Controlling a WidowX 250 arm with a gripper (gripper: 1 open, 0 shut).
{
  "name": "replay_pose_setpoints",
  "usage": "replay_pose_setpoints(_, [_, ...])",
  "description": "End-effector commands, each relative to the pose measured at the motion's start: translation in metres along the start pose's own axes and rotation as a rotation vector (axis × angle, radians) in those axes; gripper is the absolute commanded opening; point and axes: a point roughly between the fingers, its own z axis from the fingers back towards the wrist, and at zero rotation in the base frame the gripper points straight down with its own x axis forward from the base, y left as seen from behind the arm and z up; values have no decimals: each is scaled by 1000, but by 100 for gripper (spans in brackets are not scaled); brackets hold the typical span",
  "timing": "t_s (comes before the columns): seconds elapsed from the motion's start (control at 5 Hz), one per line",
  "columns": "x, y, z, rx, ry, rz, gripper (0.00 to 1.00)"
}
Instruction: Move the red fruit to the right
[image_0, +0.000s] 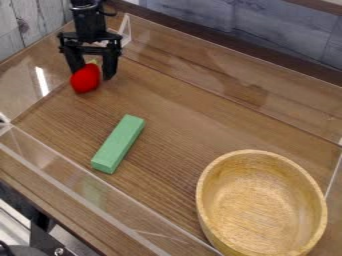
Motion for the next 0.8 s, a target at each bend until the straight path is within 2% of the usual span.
replay_pose_setpoints(0.0, [-3, -6, -10, -13, 19, 1, 100])
replay_pose_setpoints(0.2, [-6, -13, -15, -17, 34, -2, 100])
replay_pose_setpoints(0.6, [-18, -11, -20, -33, 59, 34, 100])
